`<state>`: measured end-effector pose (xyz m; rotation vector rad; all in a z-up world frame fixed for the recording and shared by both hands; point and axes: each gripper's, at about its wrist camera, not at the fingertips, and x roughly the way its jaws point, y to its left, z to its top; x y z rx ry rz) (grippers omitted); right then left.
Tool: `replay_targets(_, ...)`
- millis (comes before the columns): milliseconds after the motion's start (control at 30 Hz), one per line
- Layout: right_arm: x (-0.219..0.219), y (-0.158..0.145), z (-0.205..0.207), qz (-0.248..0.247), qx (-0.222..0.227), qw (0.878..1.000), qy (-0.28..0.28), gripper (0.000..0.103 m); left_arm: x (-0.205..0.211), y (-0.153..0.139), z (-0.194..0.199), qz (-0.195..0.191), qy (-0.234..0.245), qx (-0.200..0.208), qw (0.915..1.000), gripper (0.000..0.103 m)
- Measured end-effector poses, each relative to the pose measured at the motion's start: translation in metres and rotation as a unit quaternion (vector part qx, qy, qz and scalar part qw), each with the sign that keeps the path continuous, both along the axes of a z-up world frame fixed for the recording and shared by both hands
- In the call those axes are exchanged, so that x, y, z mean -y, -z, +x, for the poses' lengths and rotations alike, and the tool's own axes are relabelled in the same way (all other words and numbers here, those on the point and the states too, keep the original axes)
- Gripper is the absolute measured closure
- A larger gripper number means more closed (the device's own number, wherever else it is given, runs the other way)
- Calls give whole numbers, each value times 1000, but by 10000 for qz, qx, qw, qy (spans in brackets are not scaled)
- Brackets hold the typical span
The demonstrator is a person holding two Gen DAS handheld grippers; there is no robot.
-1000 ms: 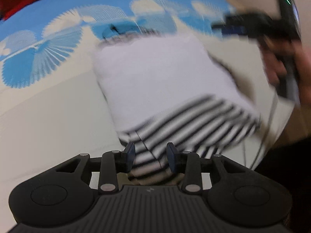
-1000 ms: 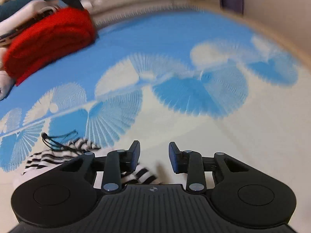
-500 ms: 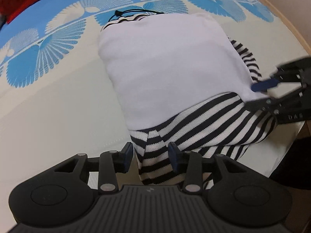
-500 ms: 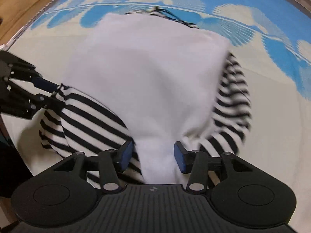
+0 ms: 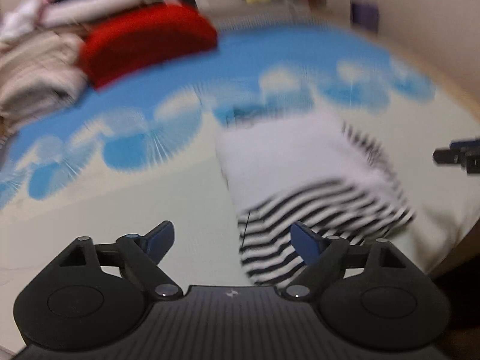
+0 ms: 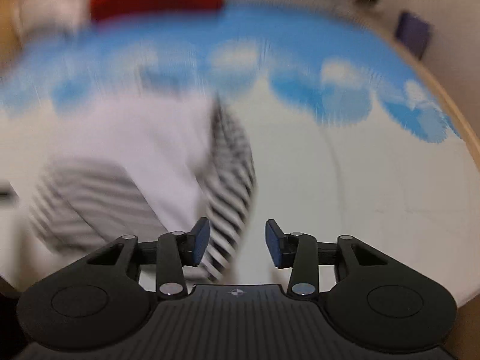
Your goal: Fold small clothes
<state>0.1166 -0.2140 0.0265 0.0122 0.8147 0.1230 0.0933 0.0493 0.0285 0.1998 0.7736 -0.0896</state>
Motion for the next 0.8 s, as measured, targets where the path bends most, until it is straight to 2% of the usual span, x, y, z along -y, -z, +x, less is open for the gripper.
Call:
replay_targets(33, -1, -10, -13, 105, 275, 9996, 27, 38, 7, -6, -13, -81, -51, 181, 9998, 0)
replay_targets(67, -3, -15, -30, 122, 505, 9986, 66, 25, 9, -7, -26, -192, -177, 316, 9992, 0)
replay_targets(100, -3, -17, -43, 102, 635, 9979, 109, 19, 13, -7, -34, -261, -337, 335, 9985, 0)
replay_targets(233, -11, -17, -76, 318, 644, 9972, 207, 19, 28, 13, -69, -335, -754, 557, 9950, 0)
replay_targets(333, -24, -9, -90, -229, 612, 9978, 124, 19, 37, 23, -71, -296, -776, 121, 9965, 0)
replay_targets(400, -32, 1, -92, -611, 531, 9967, 54, 19, 40, 22, -69, -429, -773, 67, 9961, 0)
replay_targets(500, -38, 10, -94, -780, 452, 9959, -121, 19, 37, 28, -62, -397, -883, -42, 9953, 0)
replay_targets(667, -39, 11, -95, -707, 461, 9963, -148, 19, 25, 36, -58, -609, -1066, -302, 9920, 0)
replay_targets(800, -37, 11, -91, -523, 363, 9980, -64, 19, 21, 38, -57, -728, -1100, -344, 9907, 0)
